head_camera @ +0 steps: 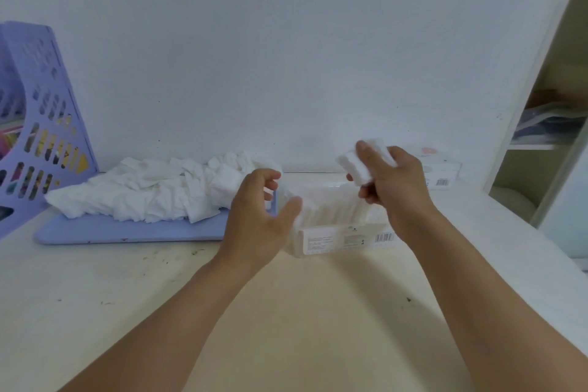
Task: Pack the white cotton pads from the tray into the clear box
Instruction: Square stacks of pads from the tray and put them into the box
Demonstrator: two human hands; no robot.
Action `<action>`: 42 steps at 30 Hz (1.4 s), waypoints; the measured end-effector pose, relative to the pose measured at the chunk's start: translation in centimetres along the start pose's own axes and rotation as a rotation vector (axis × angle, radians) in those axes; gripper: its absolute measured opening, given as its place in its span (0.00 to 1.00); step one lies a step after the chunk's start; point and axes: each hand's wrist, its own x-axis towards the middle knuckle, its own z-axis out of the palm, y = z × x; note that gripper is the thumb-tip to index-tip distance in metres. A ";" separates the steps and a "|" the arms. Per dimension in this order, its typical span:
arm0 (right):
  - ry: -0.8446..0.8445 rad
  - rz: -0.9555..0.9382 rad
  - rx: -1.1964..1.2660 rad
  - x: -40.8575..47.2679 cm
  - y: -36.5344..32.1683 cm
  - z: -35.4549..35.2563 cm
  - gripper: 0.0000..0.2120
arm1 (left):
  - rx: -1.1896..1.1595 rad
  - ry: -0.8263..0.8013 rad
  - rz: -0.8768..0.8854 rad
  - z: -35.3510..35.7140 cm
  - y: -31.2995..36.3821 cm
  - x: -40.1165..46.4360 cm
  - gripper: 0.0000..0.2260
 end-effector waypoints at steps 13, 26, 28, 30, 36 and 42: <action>-0.502 0.113 -0.042 -0.5 0.6 1.8 0.14 | 0.586 -0.352 0.091 1.4 -0.5 -0.6 0.27; -0.423 0.051 -0.512 0.6 -0.2 6.2 0.13 | 0.525 -0.354 0.083 1.7 -0.8 -0.7 0.25; -0.426 0.112 -0.550 0.7 -0.4 6.2 0.13 | 0.521 -0.358 0.095 1.7 -0.7 -0.6 0.29; -0.435 0.179 -0.598 1.0 -0.6 6.3 0.13 | 0.506 -0.350 0.101 1.7 -0.5 -0.7 0.29; -0.446 0.150 -0.901 2.0 -1.2 6.5 0.11 | 0.494 -0.324 0.121 1.3 -0.1 -1.0 0.21; -0.446 -0.018 -1.249 2.0 -0.6 6.8 0.15 | 0.402 -0.372 0.104 1.2 -0.2 -1.2 0.20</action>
